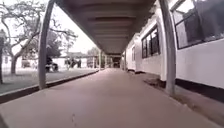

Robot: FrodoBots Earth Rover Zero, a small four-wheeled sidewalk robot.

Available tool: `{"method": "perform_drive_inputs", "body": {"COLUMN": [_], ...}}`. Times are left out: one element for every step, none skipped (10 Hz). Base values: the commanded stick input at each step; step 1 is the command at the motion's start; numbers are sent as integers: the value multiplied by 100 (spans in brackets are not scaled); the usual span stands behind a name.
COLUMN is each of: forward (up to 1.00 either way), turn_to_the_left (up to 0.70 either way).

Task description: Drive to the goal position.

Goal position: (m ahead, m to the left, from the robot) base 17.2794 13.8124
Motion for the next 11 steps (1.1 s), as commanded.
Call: {"method": "perform_drive_inputs", "body": {"forward": [70, 70, 70, 70, 70, 70, 70, 70, 70, 70, 70], "turn_to_the_left": [0, 0, 0, 0, 0, 0, 0, 0, 0, 0, 0]}}
